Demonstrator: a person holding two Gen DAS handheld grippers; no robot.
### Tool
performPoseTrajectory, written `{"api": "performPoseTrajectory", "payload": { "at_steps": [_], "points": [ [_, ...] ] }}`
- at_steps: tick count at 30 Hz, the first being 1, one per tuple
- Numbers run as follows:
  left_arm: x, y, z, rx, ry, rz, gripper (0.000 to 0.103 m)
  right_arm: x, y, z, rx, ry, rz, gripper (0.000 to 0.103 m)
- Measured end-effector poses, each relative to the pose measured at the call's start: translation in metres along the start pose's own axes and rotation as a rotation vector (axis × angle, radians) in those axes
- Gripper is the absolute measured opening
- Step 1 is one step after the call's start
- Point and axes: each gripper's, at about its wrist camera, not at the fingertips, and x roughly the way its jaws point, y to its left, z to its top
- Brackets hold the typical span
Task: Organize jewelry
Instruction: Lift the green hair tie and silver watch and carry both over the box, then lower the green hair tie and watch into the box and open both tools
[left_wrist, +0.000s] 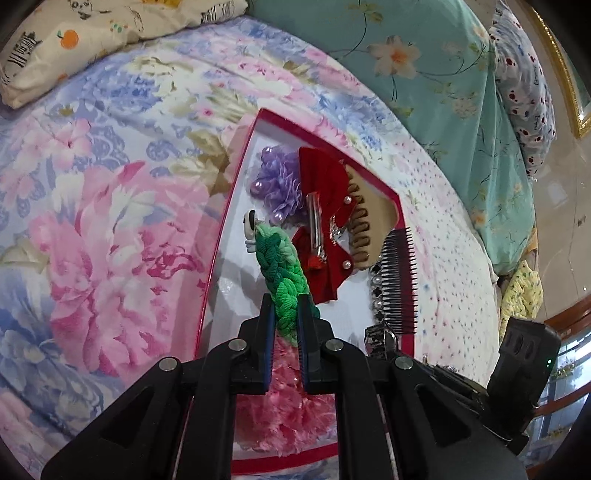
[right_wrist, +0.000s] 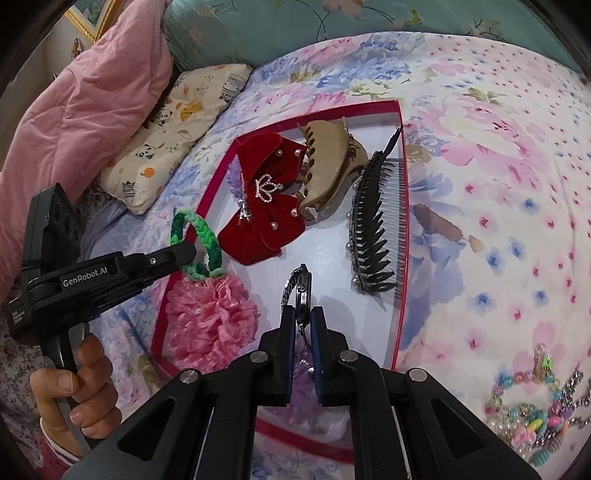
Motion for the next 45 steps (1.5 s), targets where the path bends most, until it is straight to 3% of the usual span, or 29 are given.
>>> {"api": "performPoseTrajectory", "payload": {
  "at_steps": [11, 28, 34, 39, 45],
  "points": [
    [0.017, 0.008, -0.005, 0.011, 0.074, 0.005, 0.009, 0.018, 0.005, 0.012, -0.018, -0.005, -0.015, 0.007],
    [0.022, 0.004, -0.002, 0.021, 0.075, 0.043, 0.012, 0.031, 0.007, 0.028, -0.017, -0.028, -0.025, 0.008],
    [0.020, 0.002, -0.004, 0.034, 0.073, 0.061, 0.019, 0.034, 0.002, 0.028, -0.002, -0.020, -0.023, 0.010],
    [0.019, -0.001, -0.004, 0.041, 0.067, 0.074, 0.032, 0.036, 0.002, 0.027, -0.004, -0.008, -0.014, 0.012],
    [0.016, 0.000, -0.005, 0.039, 0.068, 0.076, 0.032, 0.037, 0.002, 0.026, 0.000, -0.005, -0.016, 0.013]
  ]
}}
